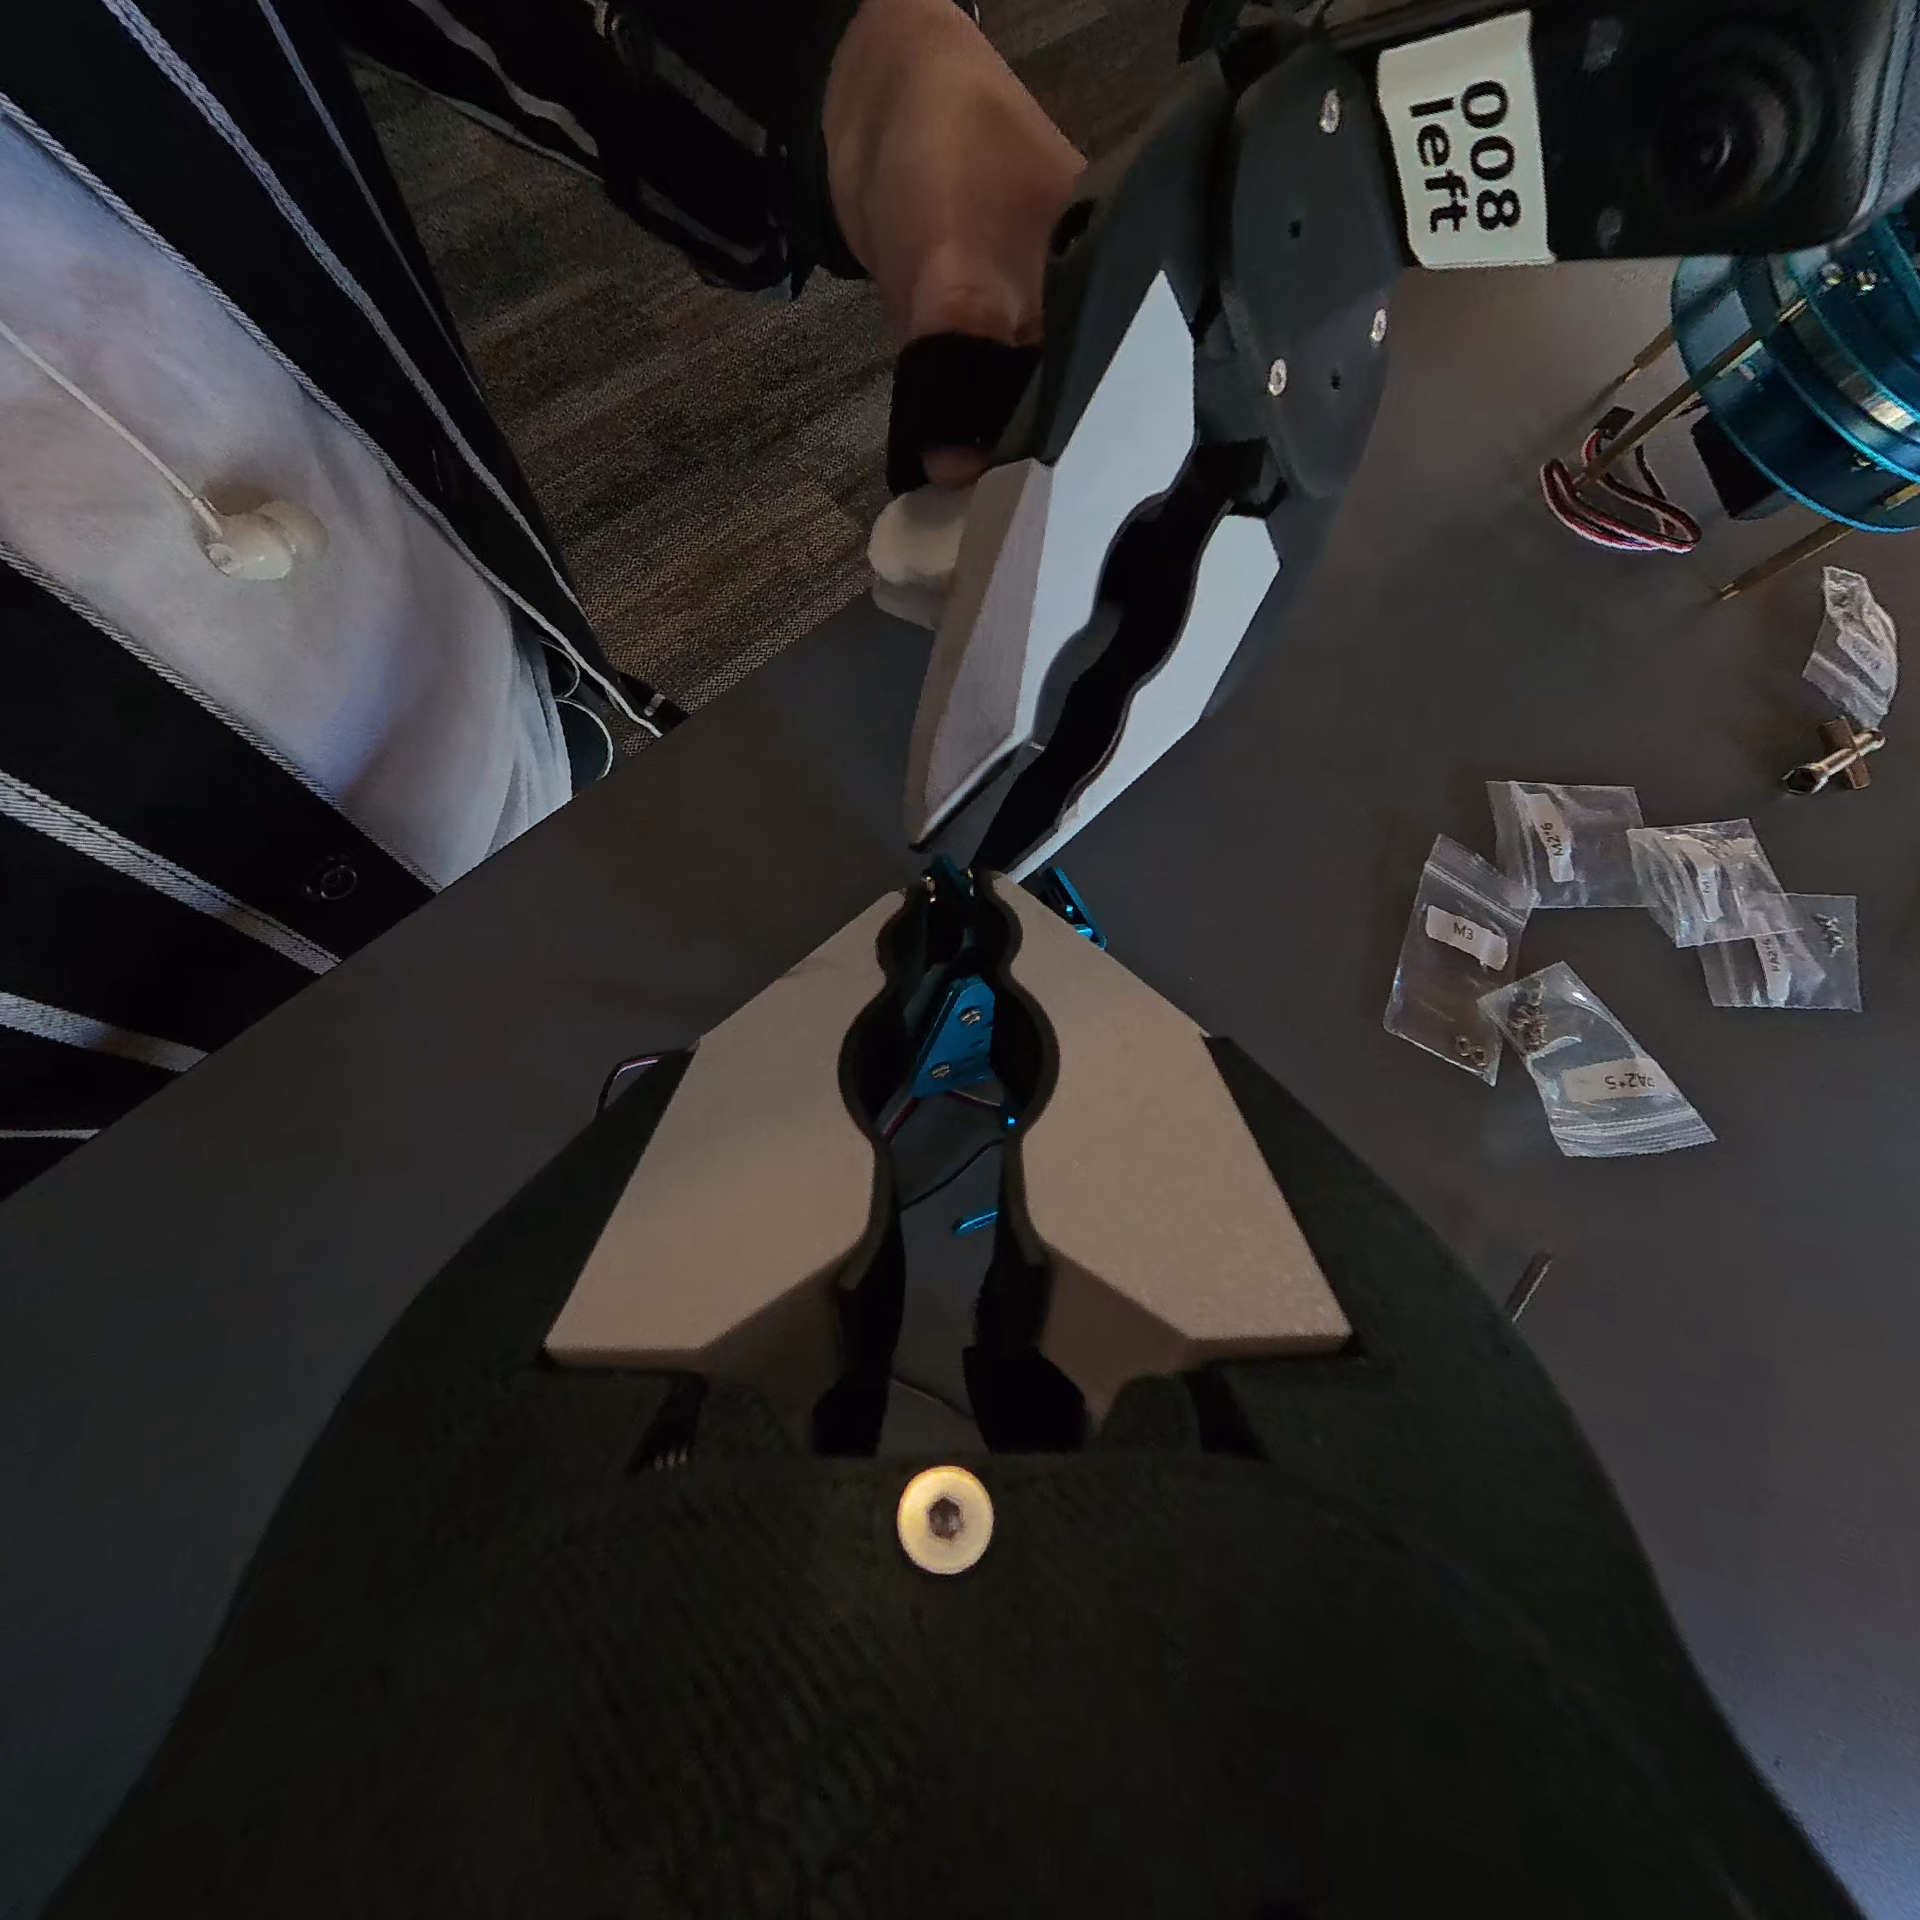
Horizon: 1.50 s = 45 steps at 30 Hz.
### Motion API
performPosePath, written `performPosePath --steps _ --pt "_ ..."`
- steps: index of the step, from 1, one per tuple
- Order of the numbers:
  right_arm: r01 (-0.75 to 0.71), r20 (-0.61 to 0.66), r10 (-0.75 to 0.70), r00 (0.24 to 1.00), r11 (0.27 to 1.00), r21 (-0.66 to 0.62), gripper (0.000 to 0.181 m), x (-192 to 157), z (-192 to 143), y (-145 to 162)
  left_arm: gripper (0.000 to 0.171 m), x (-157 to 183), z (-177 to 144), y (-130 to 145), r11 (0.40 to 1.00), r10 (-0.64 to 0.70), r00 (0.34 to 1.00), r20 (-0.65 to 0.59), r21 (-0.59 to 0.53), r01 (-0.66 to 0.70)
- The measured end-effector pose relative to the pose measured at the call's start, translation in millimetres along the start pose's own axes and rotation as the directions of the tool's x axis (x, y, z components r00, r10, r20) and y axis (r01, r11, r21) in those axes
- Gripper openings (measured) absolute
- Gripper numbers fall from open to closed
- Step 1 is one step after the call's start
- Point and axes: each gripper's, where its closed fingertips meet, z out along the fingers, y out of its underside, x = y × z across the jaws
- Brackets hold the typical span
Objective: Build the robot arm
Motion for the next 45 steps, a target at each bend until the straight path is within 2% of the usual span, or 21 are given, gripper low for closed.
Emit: performPosePath --steps 4,8,13,24,28,30,36,45 --pt "0.005 -0.013 -0.005 1.0 1.0 -0.004 0.008 0.2 0.6 -0.4 0.013 -1.6 0.5 1.4 0.994 0.104 0.989 0.104 0.009 -0.106" --pt "-0.006 -0.023 0.006 1.0 1.0 -0.014 0.008 0.3 0.7 -0.3 0.009 -4.8 1.2 1.3 0.976 0.205 0.946 0.251 0.014 -0.216" --pt "0.02 -0.038 -0.022 0.999 0.998 -0.052 0.008 0.8 -0.2 0.6 0.008 -5.1 1.8 0.2 0.967 0.216 0.914 0.343 0.055 -0.249" --pt "0.13 0.014 -0.13 0.991 0.98 -0.151 0.01 -1.3 1.1 0.1 0.008 -3.7 2.1 1.2 0.965 0.2 0.912 0.359 0.087 -0.246" --pt "0.167 0.045 -0.162 0.986 0.969 -0.184 0.016 0.9 1.5 -0.4 0.009 -3.5 2.5 1.8 0.966 0.187 0.921 0.342 0.104 -0.235" --pt "0.19 0.08 -0.177 0.981 0.96 -0.204 0.009 -1.8 2.1 0.7 0.008 -4.8 1.6 1.4 0.967 0.17 0.925 0.34 0.122 -0.222" --pt "0.216 0.119 -0.191 0.974 0.94 -0.264 0.009 -4.4 7.7 6.2 0.008 -9.7 3.4 7.7 0.969 0.174 0.913 0.368 0.101 -0.226" --pt "0.199 0.052 -0.192 0.98 0.944 -0.264 0.008 5.2 7.7 4.7 0.008 -13.9 -2.6 0.8 0.962 0.13 0.915 0.381 0.174 -0.209"
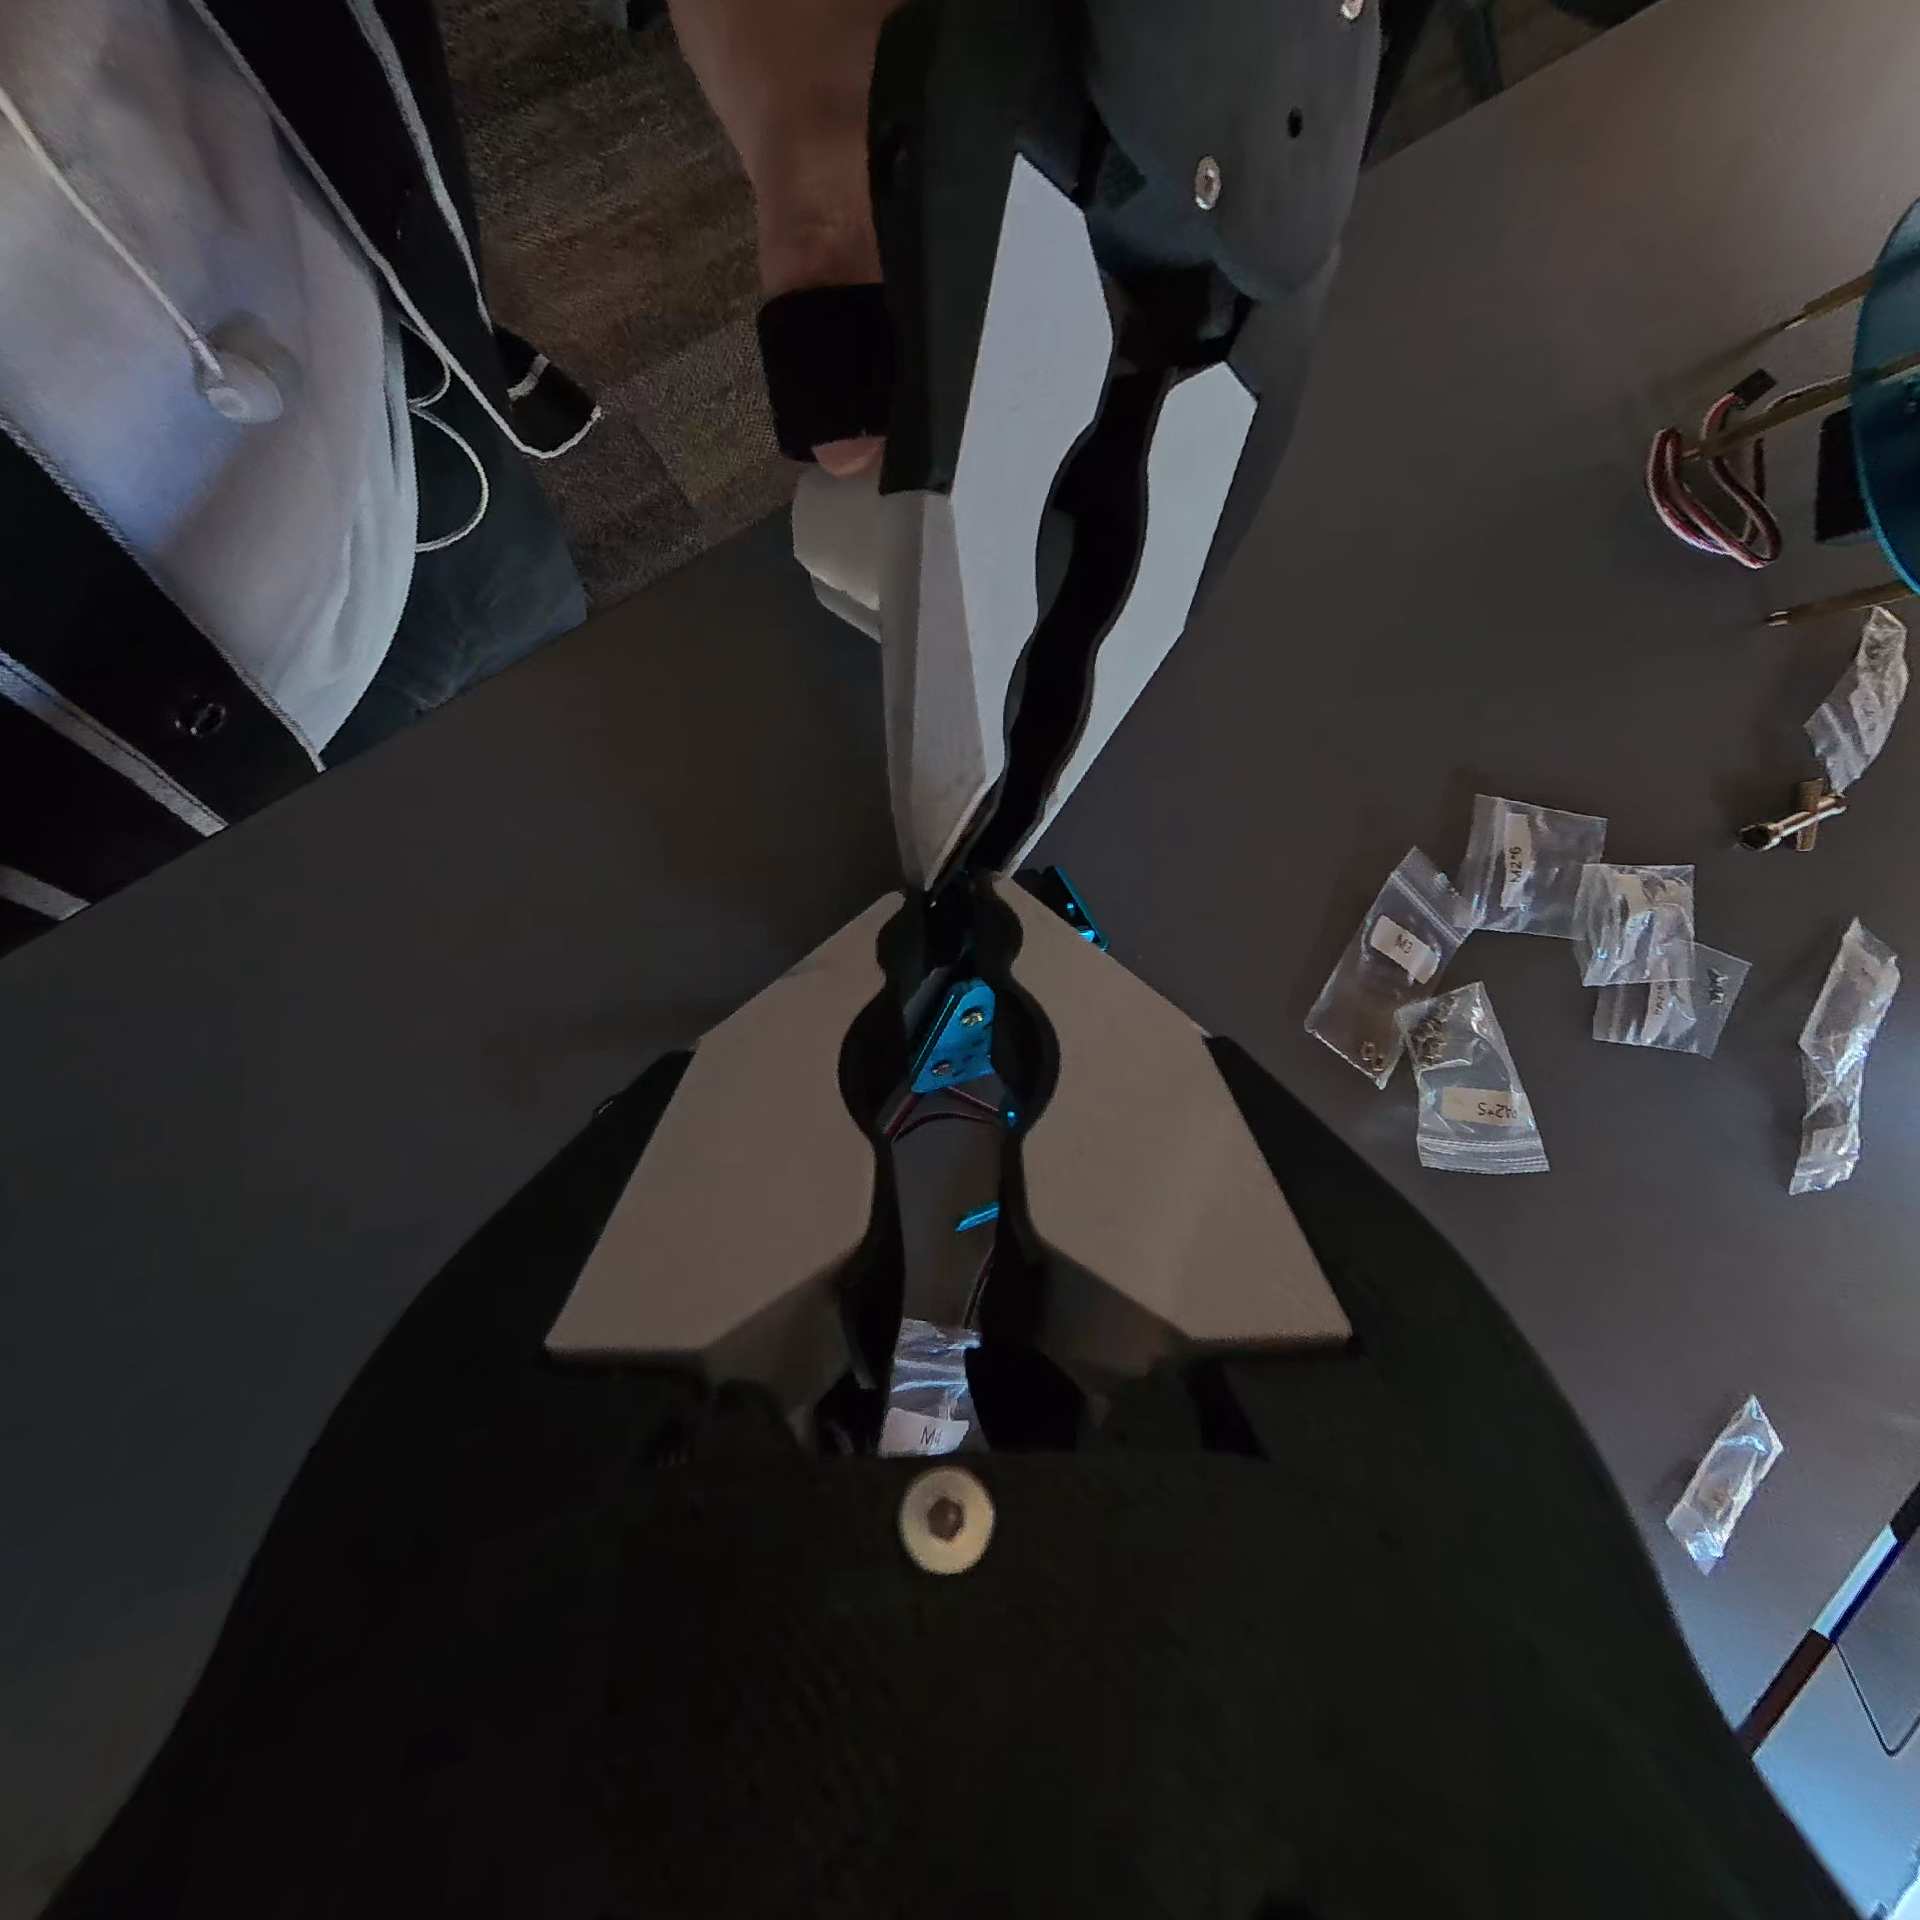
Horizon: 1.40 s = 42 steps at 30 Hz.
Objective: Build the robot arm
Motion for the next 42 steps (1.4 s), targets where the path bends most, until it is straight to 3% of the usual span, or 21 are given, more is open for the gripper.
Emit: performPosePath --steps 4,16,29,42 --pt "-0.018 -0.059 0.019 0.998 1.0 0.012 0.008 9.4 -2.8 0.9 0.015 -2.4 -0.9 -7.7 1.0 -0.002 1.0 0.003 0.027 0.002" --pt "-0.075 -0.121 0.086 0.989 0.993 0.088 0.008 17.6 -6.8 6.1 0.01 -9.5 3.1 -13.2 0.999 0.033 0.995 0.098 -0.021 -0.031" --pt "0.02 -0.034 -0.016 0.999 0.995 0.098 0.008 12.8 -6.4 4.5 0.008 -8.2 3.9 -12.1 0.998 0.036 0.993 0.116 -0.047 -0.031" --pt "0.028 0.046 -0.031 0.998 0.998 0.056 0.008 10.1 -8.3 8.0 0.008 -6.4 7.7 -12.6 0.998 0.033 0.993 0.117 -0.051 -0.027"
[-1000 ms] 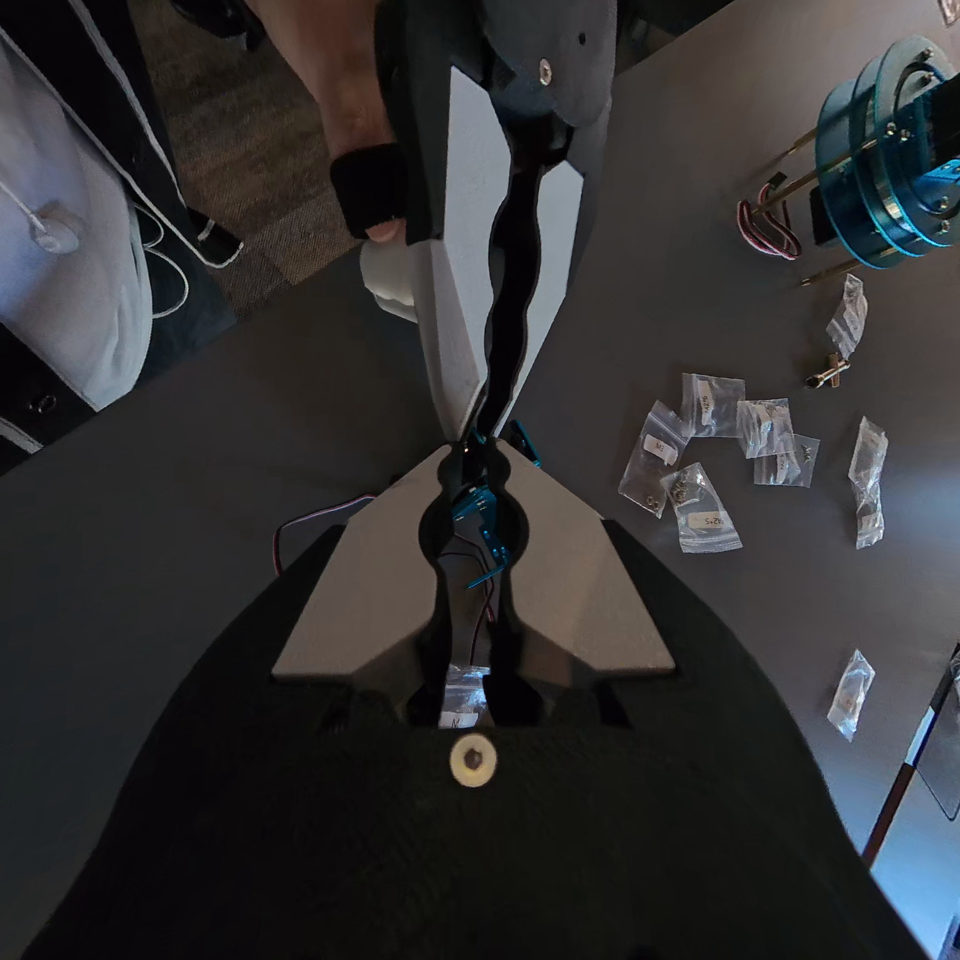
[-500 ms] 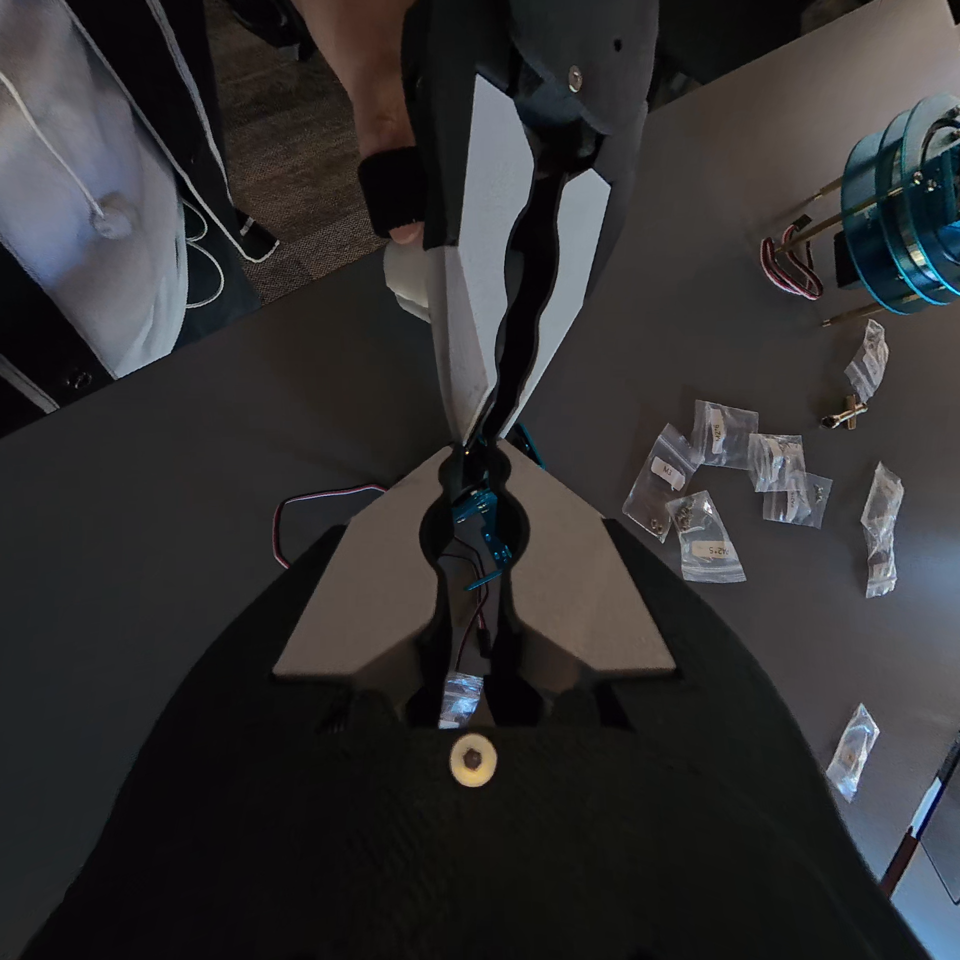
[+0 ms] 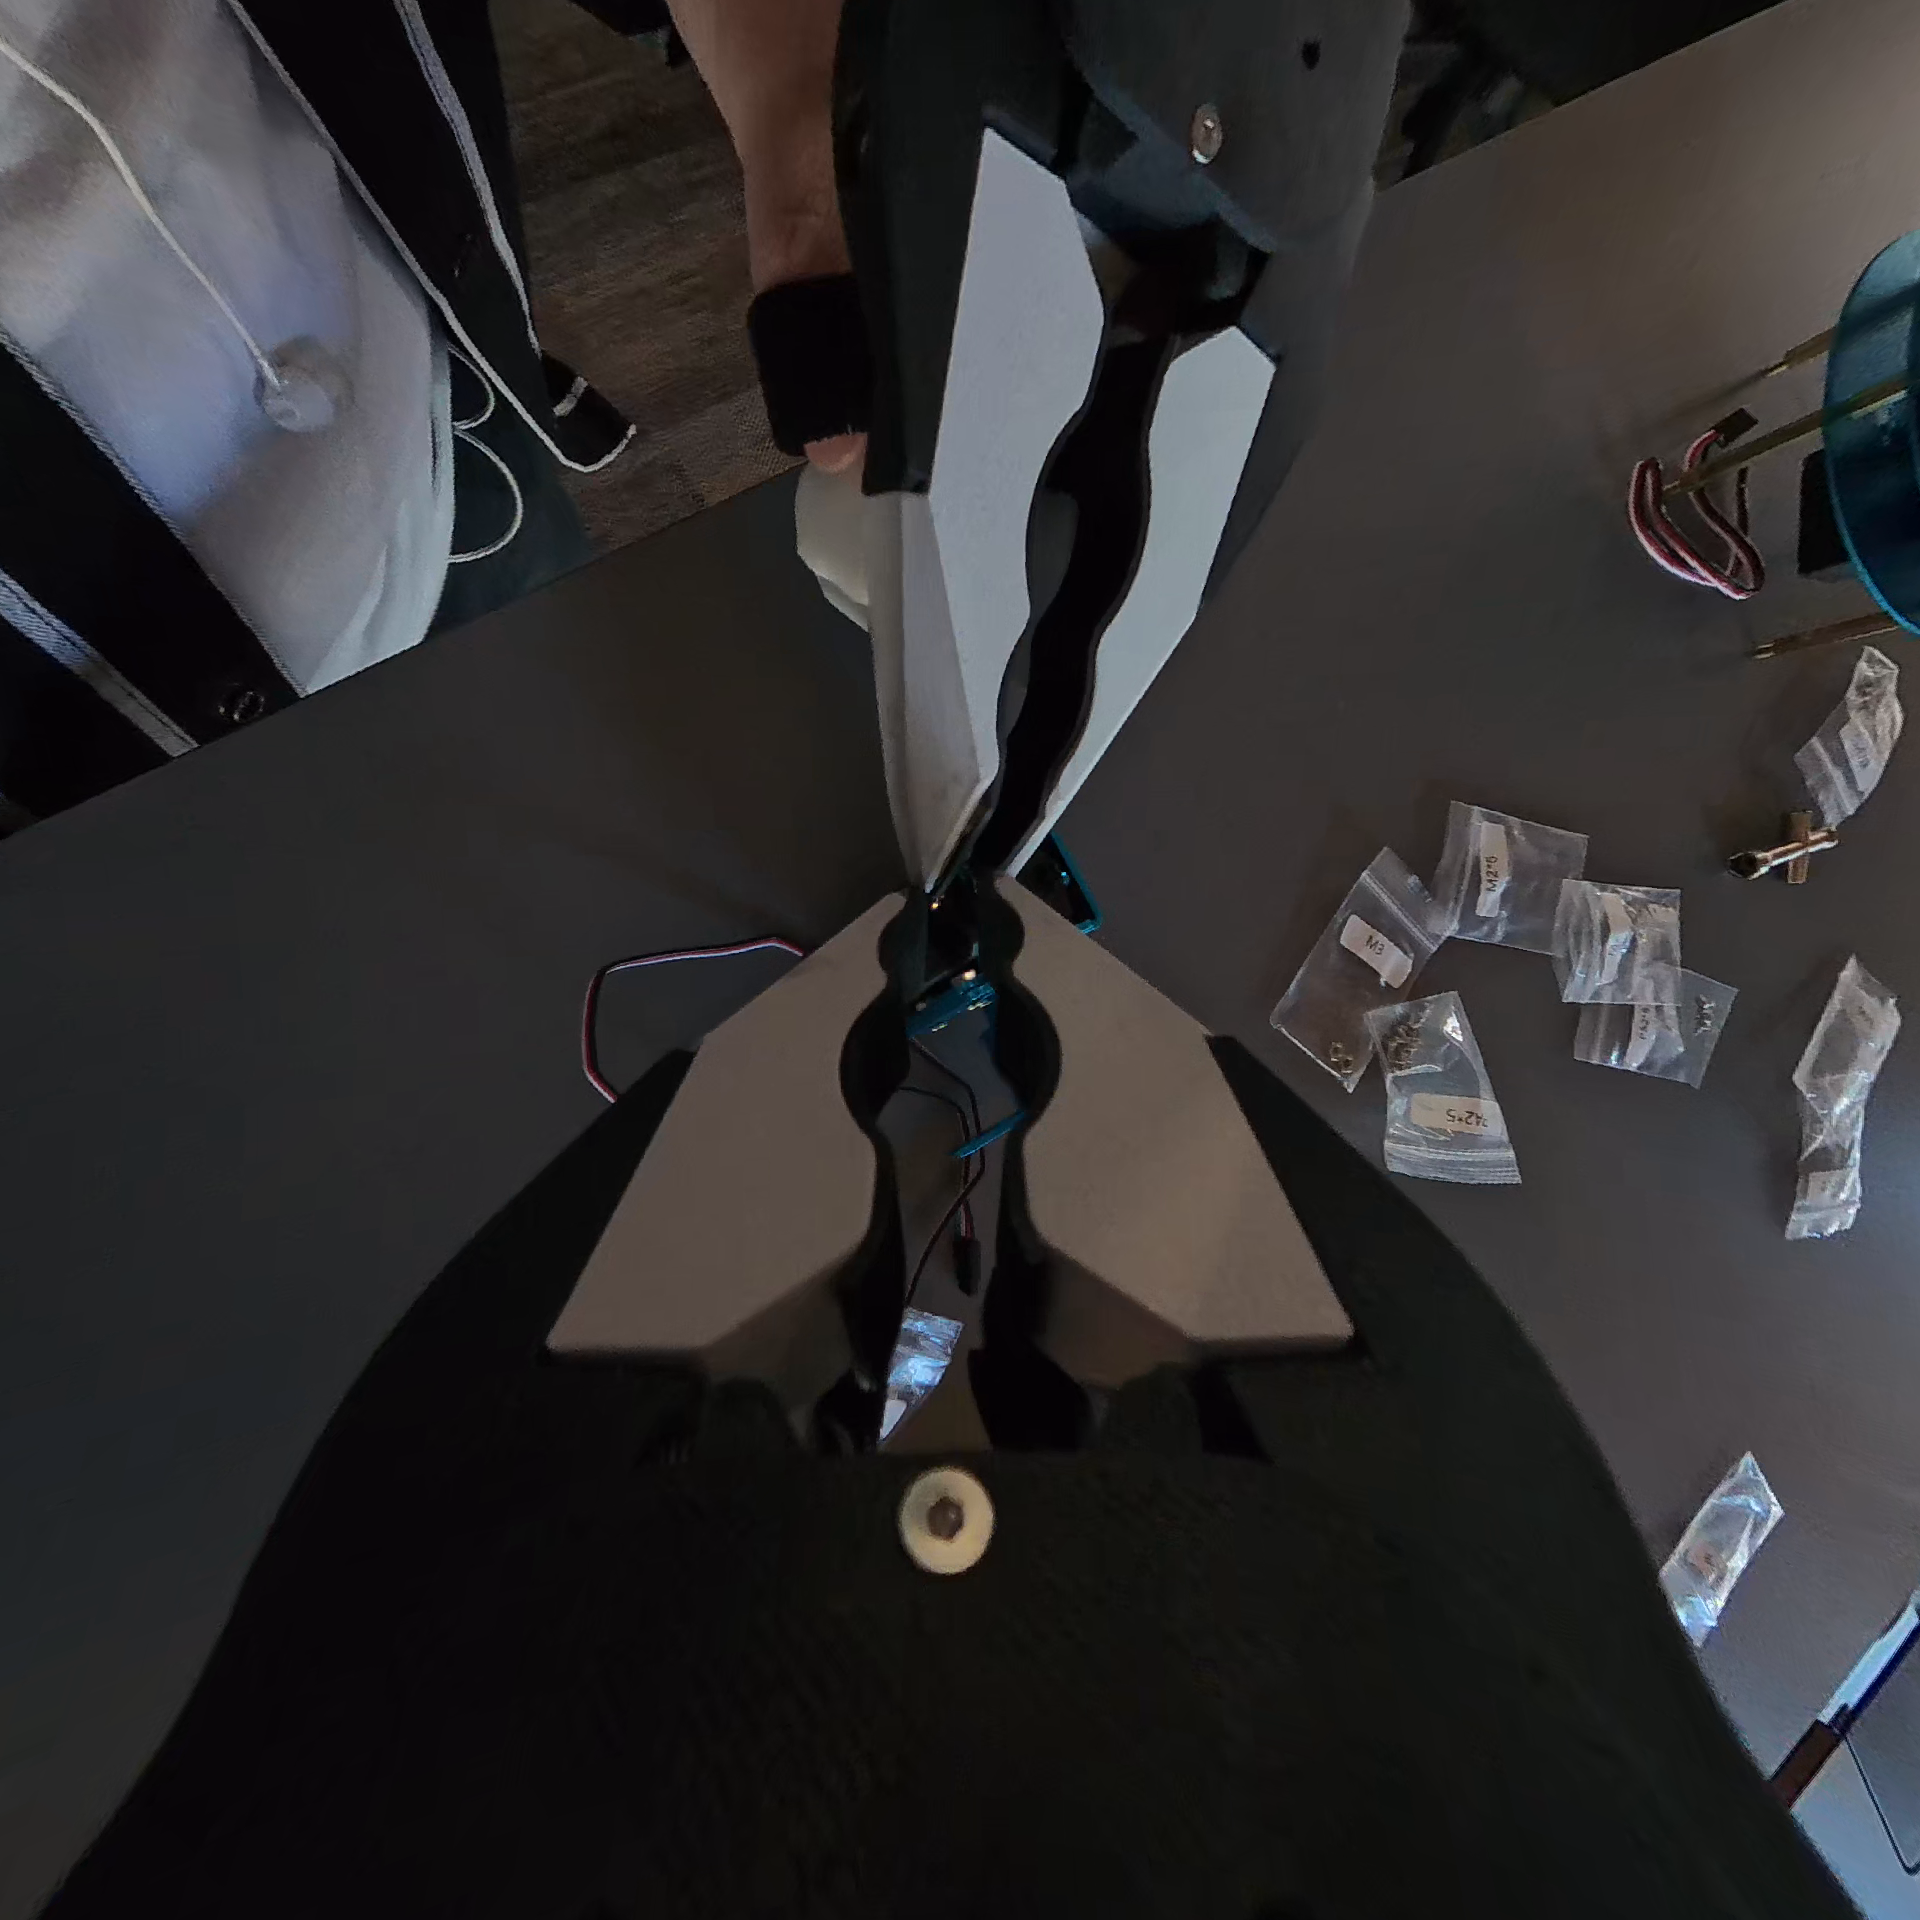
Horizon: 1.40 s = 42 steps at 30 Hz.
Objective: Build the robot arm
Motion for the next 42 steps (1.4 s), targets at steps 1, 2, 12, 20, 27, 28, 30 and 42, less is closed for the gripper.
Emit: performPosePath --steps 1,2,12,20,27,28,30,42 --pt "-0.006 0.009 0.006 1.0 1.0 -0.005 0.008 -0.2 -0.1 0.3 0.008 0.1 0.3 0.0 1.0 0.001 1.0 0.001 0.0 -0.001" --pt "-0.012 0.014 0.012 1.0 1.0 -0.011 0.008 -0.1 -0.3 0.9 0.008 0.2 0.4 -0.2 1.0 0.001 1.0 0.002 0.0 -0.001" --pt "0.035 -0.002 -0.035 0.999 0.998 -0.057 0.01 2.4 -1.9 2.7 0.008 -0.9 1.9 -1.9 1.0 -0.013 1.0 0.009 -0.001 0.013" --pt "0.105 0.028 -0.103 0.994 0.992 -0.067 0.012 1.1 -1.5 2.4 0.008 0.3 2.7 -0.7 0.999 -0.035 0.999 -0.009 -0.009 0.035" --pt "0.049 0.01 -0.048 0.999 0.997 -0.067 0.009 10.6 1.5 -1.2 0.009 -7.6 -4.9 -4.0 0.999 -0.027 0.998 -0.051 -0.018 0.026" --pt "0.037 0.005 -0.036 0.999 0.997 -0.065 0.012 11.7 2.4 -1.8 0.009 -7.6 -5.8 -3.1 0.999 -0.032 0.997 -0.075 -0.032 0.029" --pt "0.015 -0.004 -0.015 1.0 0.999 -0.051 0.014 13.3 4.0 -3.2 0.009 -8.2 -7.3 -2.1 0.998 -0.045 0.993 -0.107 -0.053 0.039" --pt "0.009 0.046 -0.009 0.999 1.0 -0.003 0.024 12.0 5.2 -3.8 0.009 -5.9 -6.4 -0.3 0.999 -0.019 0.996 -0.092 -0.04 0.015"
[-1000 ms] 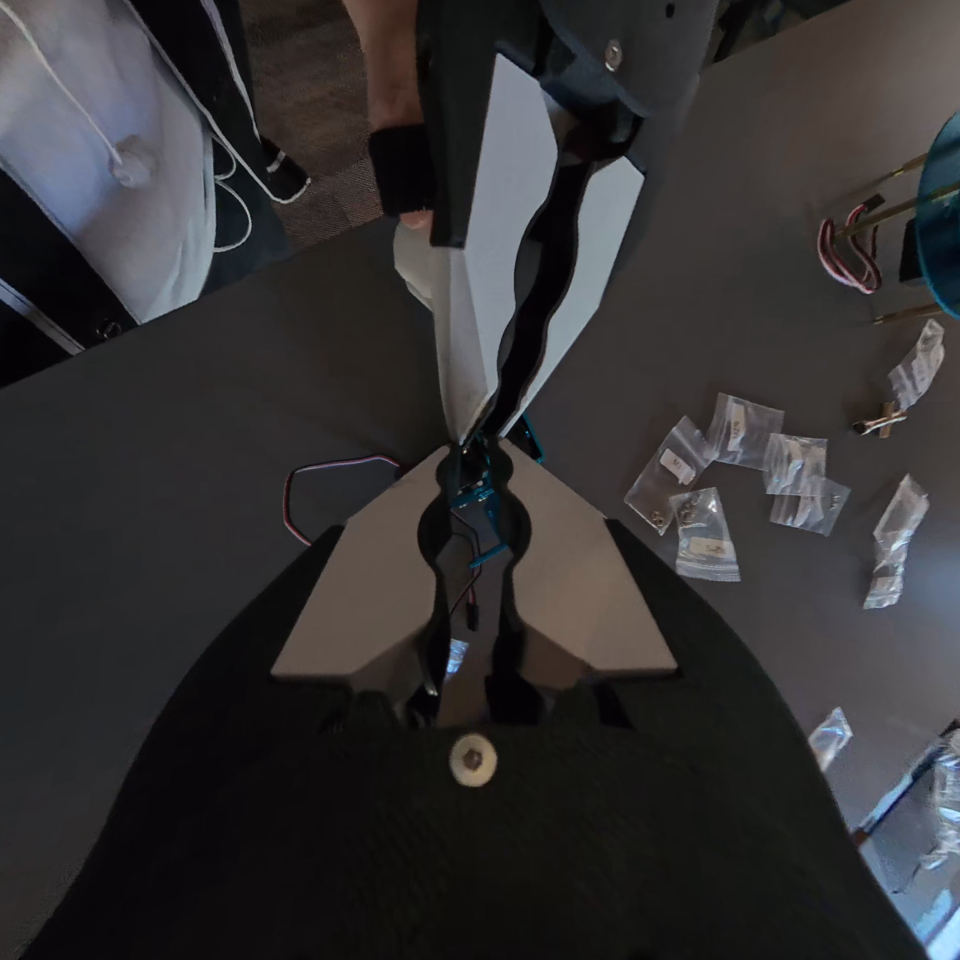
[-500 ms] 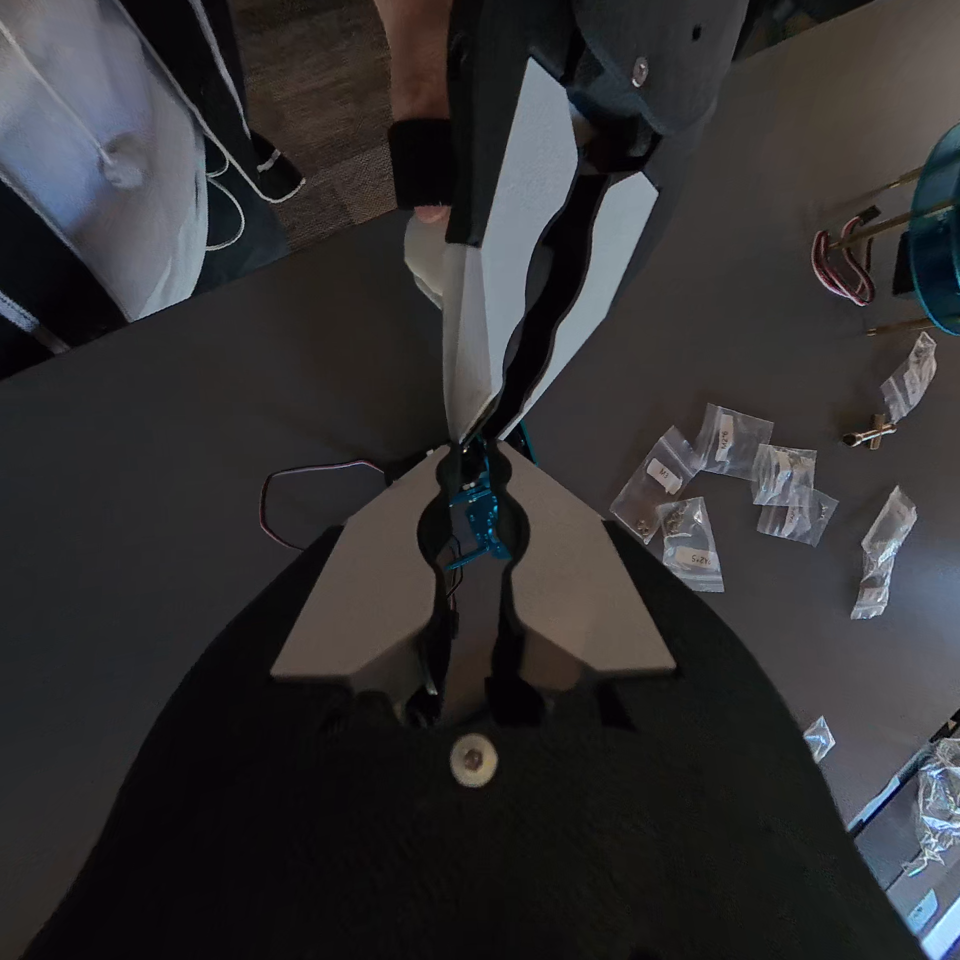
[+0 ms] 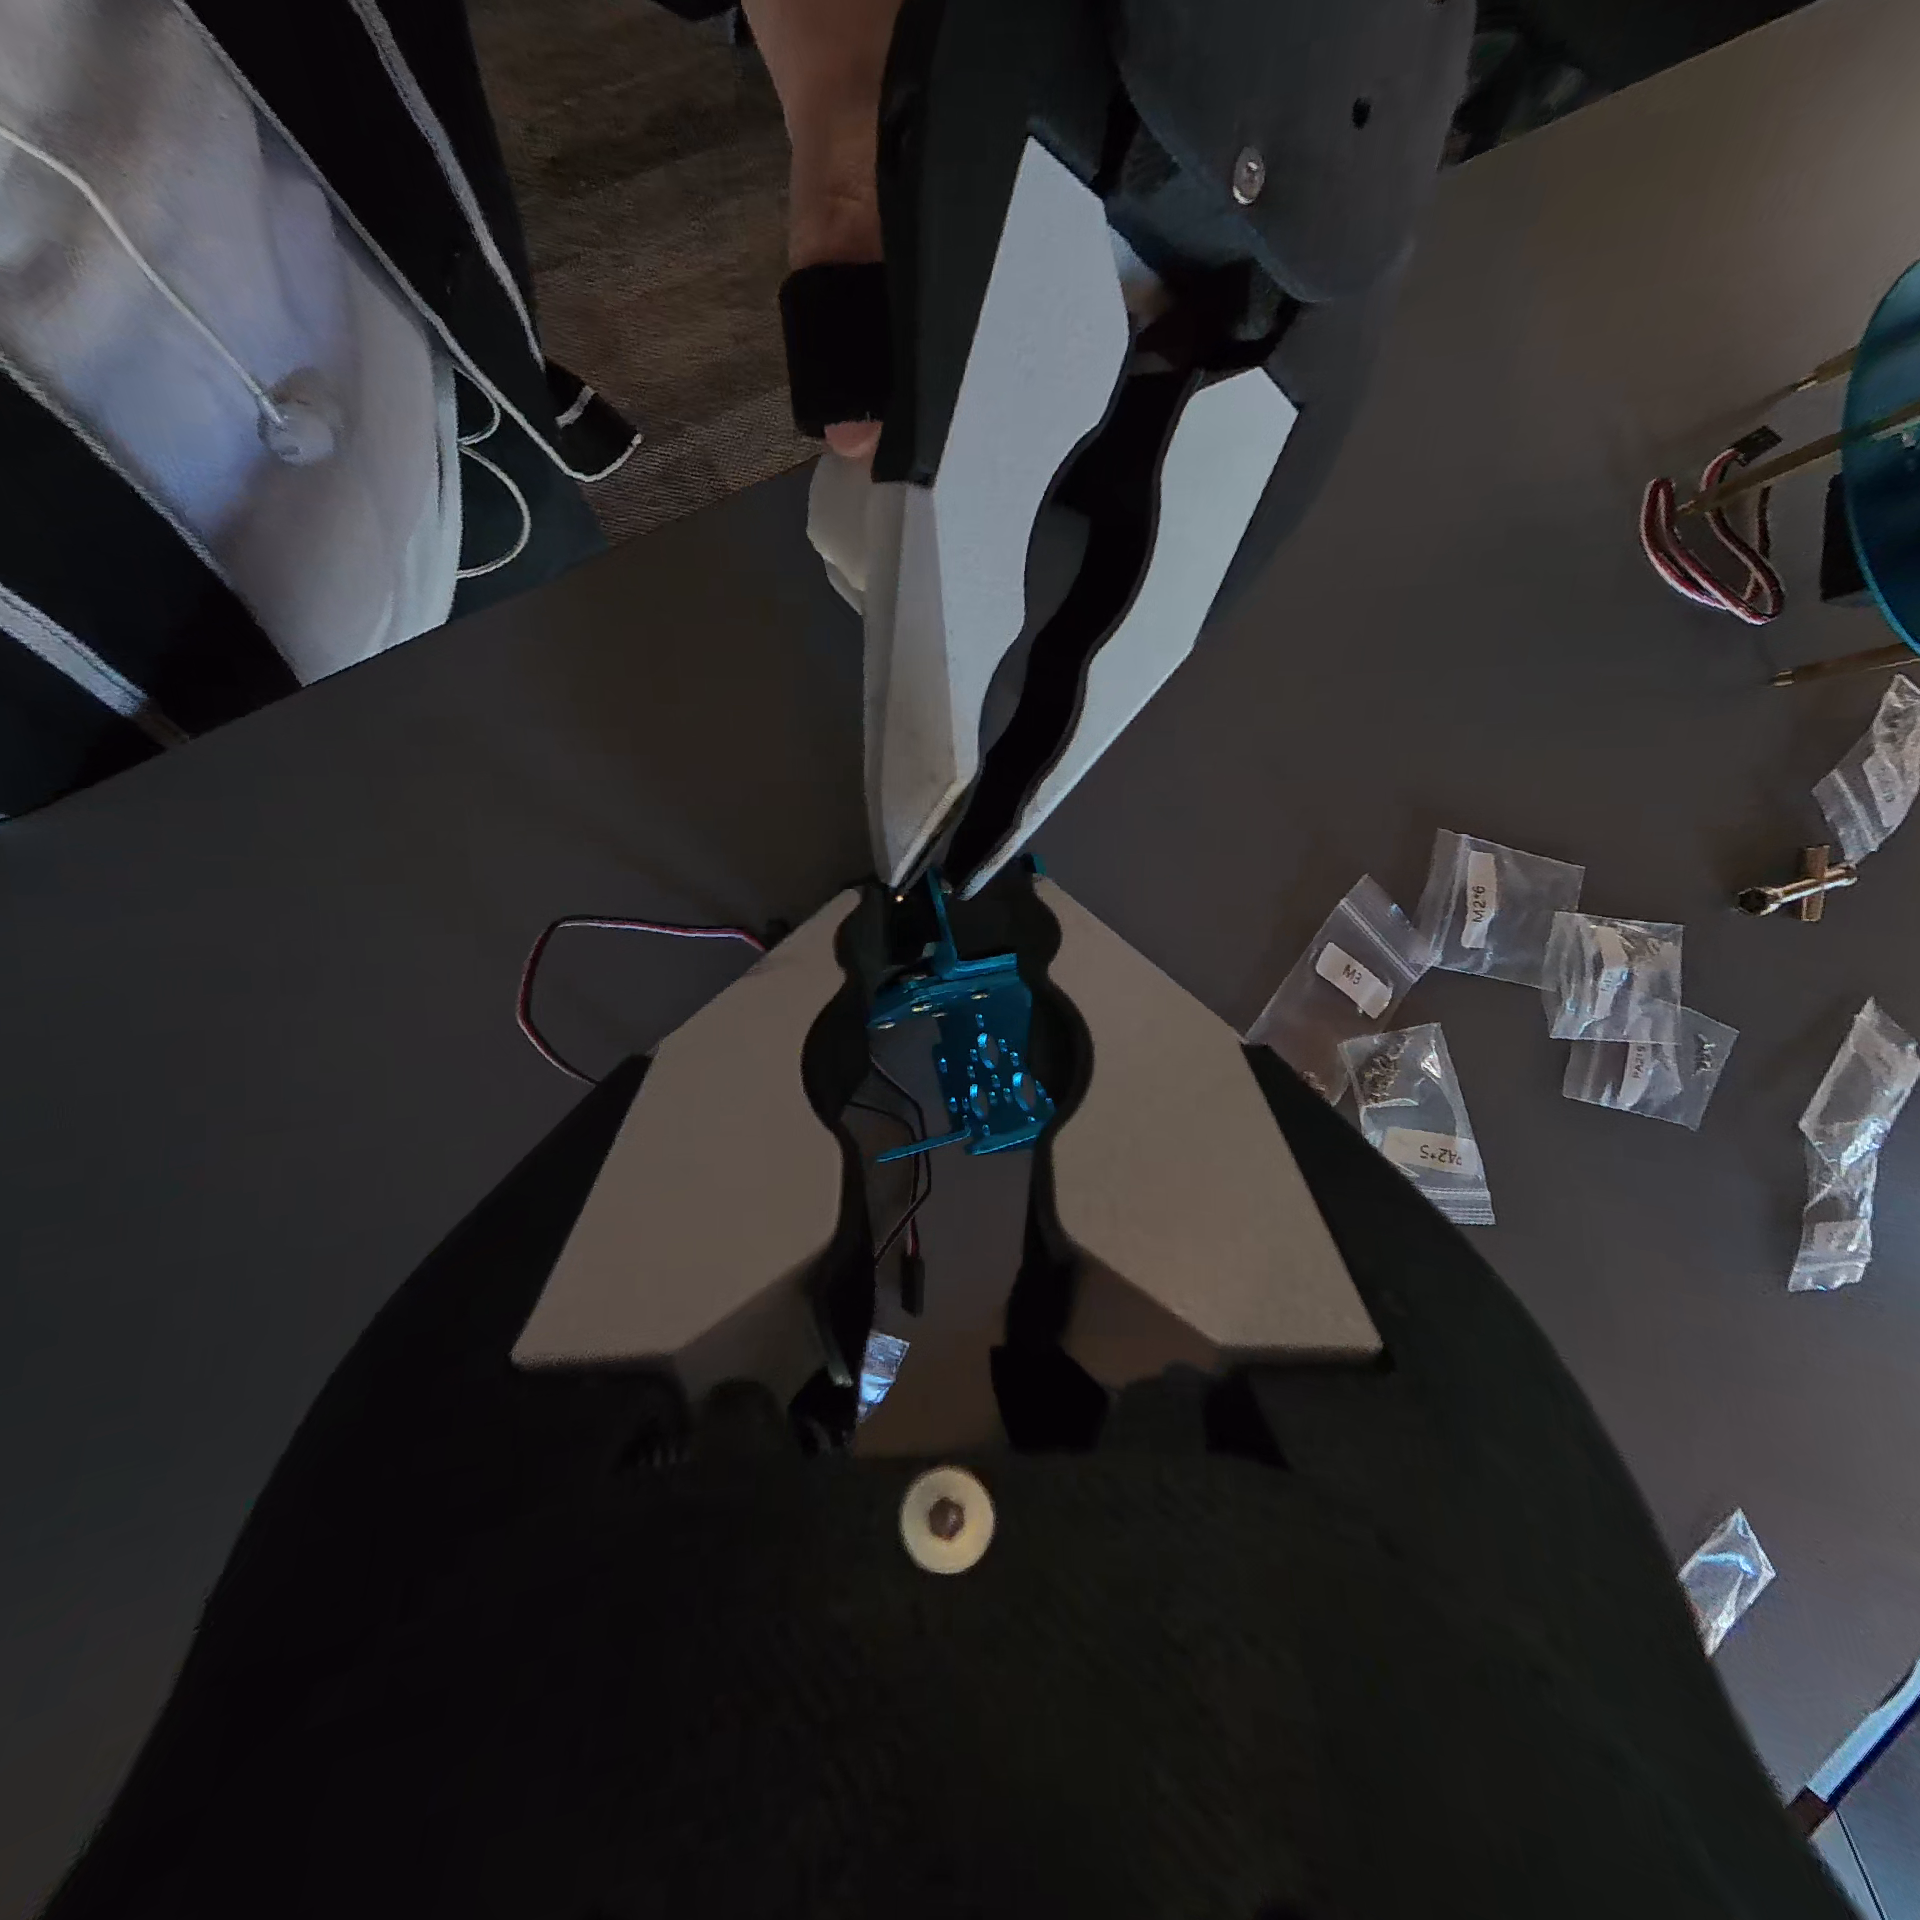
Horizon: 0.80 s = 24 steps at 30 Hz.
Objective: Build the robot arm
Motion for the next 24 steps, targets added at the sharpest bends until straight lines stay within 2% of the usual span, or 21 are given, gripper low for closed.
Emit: performPosePath --steps 9,17,24 --pt "0.062 0.086 -0.062 0.994 0.998 0.006 0.027 -6.8 -5.6 2.6 0.009 0.6 2.4 -0.9 1.0 0.0 1.0 0.006 0.006 0.0" --pt "0.188 0.153 -0.188 0.97 0.982 0.018 0.014 -6.6 -6.4 -1.1 0.008 0.6 1.3 -0.4 1.0 -0.005 0.999 0.037 0.019 0.004" --pt "0.207 0.235 -0.207 0.95 0.978 0.028 0.014 -6.6 -1.5 -2.7 0.008 0.1 0.6 -0.3 0.999 -0.005 0.996 0.085 0.042 0.001"
